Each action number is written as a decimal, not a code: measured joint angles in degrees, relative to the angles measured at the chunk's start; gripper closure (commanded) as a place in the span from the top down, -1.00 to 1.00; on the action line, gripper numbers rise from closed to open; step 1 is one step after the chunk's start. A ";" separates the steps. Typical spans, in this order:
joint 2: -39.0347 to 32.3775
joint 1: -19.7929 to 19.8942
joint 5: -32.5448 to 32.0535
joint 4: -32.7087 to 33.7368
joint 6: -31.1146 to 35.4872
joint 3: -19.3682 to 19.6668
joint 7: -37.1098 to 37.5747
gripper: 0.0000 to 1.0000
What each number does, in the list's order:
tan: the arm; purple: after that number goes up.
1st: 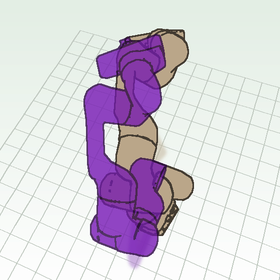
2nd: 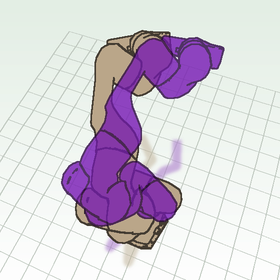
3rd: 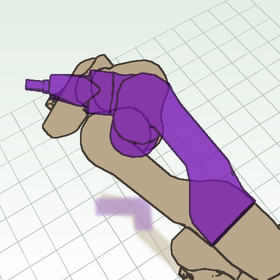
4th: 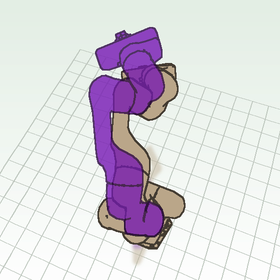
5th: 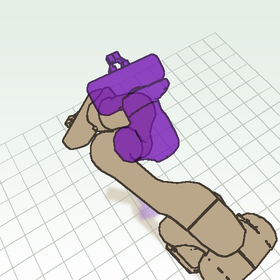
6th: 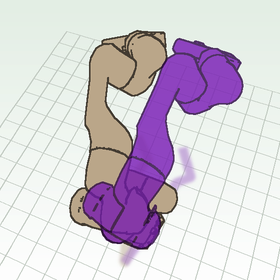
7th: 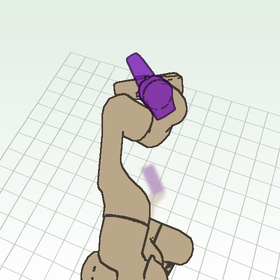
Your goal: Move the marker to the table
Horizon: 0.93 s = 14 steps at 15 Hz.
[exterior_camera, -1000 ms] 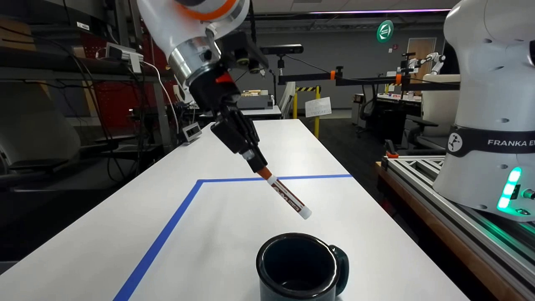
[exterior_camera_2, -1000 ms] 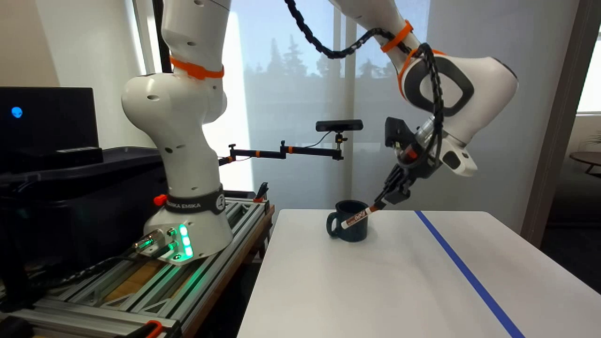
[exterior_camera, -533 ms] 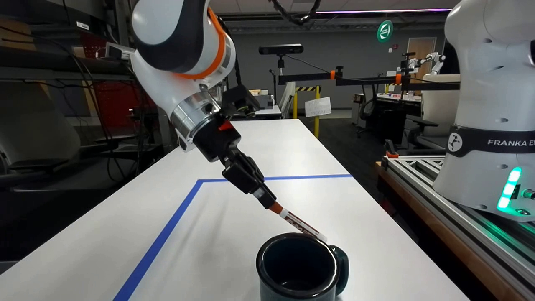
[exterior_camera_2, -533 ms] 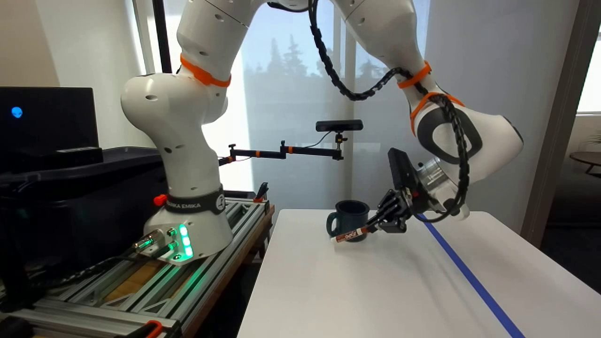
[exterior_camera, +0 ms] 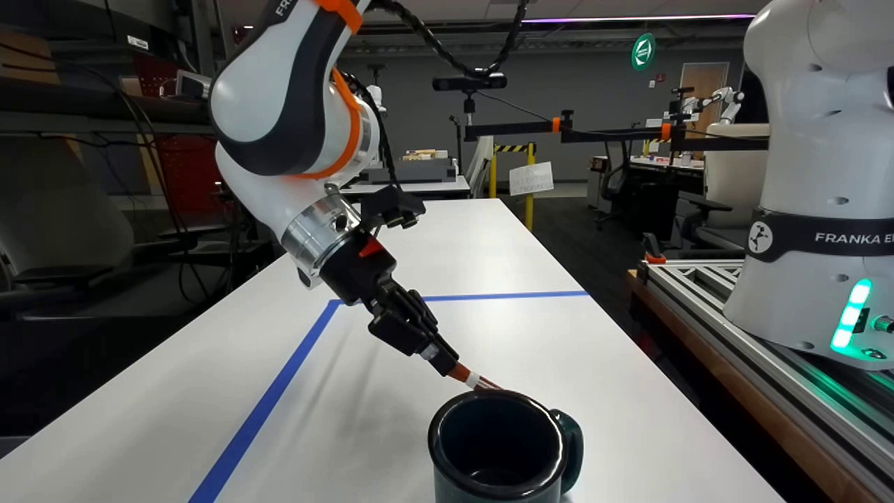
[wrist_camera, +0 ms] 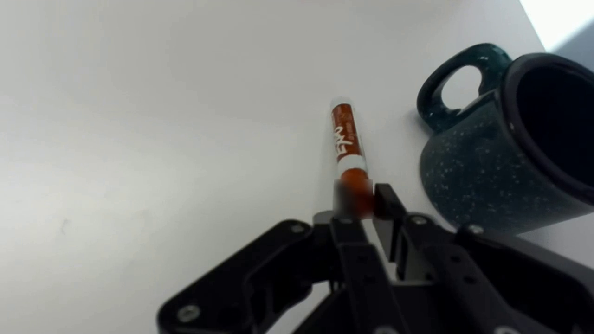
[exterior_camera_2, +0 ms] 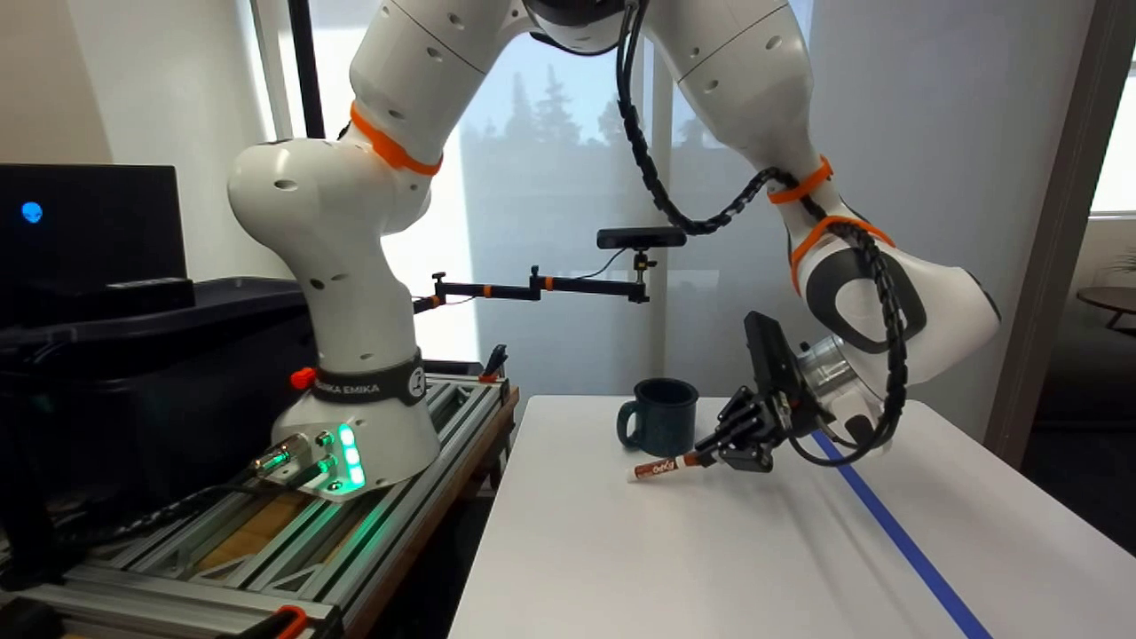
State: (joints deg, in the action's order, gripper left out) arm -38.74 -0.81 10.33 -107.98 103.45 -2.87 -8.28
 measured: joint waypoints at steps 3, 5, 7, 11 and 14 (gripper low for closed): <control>-0.22 -1.02 -3.18 0.04 2.62 0.08 2.43 -0.92; -0.23 -2.24 -5.77 -0.38 5.88 0.25 4.14 -0.92; -0.20 -3.48 -7.93 -1.42 10.15 0.29 5.83 -0.92; 0.03 -5.25 -9.63 -4.39 18.61 0.23 7.73 -0.92; 1.08 -5.95 -9.86 -6.09 22.57 0.21 8.11 -0.92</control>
State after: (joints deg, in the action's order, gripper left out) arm -37.65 -6.76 0.47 -114.07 126.02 -2.66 -0.16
